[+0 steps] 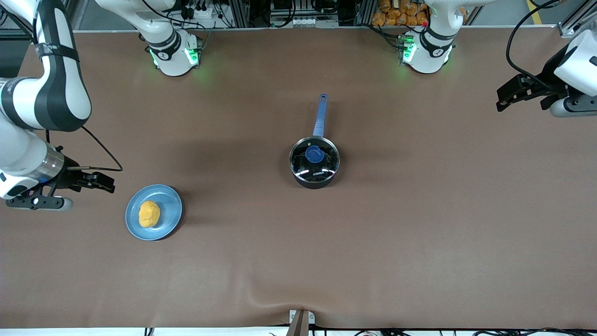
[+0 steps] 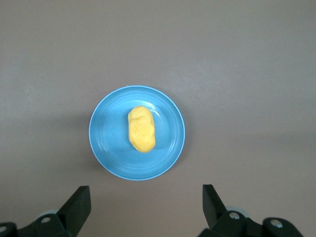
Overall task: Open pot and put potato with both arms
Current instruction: 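Reach the right gripper to the potato while the left gripper reaches the lid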
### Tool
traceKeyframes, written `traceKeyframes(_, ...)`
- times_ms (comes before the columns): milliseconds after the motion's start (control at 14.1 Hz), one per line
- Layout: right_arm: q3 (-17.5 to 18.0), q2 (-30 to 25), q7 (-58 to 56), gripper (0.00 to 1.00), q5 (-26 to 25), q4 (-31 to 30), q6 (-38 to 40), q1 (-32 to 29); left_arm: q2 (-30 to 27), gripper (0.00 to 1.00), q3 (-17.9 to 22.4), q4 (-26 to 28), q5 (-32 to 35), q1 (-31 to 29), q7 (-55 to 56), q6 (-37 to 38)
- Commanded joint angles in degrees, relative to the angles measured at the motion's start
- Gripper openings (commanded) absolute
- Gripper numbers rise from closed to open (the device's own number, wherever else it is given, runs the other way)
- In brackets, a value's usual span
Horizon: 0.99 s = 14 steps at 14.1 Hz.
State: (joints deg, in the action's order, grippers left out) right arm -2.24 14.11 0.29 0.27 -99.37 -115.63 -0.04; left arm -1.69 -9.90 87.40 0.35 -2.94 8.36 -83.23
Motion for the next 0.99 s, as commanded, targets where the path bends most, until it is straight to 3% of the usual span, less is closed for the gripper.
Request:
traceKeyframes(0, 0.7, 0.0, -0.6, 1.0, 1.0, -0.1, -0.6, -0.8, 0.6, 1.0, -0.4, 0.2, -1.2, 0.4, -0.7, -0.1)
traceKeyframes(425, 0.7, 6.4, -0.6, 1.0, 0.9, -1.1, -8.2, 0.4, 9.1, 1.0, -0.4, -0.6, -1.1, 10.4, 9.6, -6.2)
traceKeyframes(566, 0.7, 8.4, -0.1, 1.0, 1.0, -1.1, -10.2, 2.1, 14.1, 1.0, -0.3, -2.6, -1.1, 15.6, 19.9, -9.2)
traceKeyframes(778, 0.7, 12.0, -0.2, 1.0, 1.0, -1.1, -15.6, 1.6, 22.9, 1.0, -0.1, -10.0, -0.7, 22.3, 35.8, -13.2)
traceKeyframes(920, 0.7, 14.2, -0.2, 1.0, 0.9, -1.2, -18.8, 1.4, 25.8, 1.0, -0.1, -11.2, -0.7, 26.0, 45.5, -16.5)
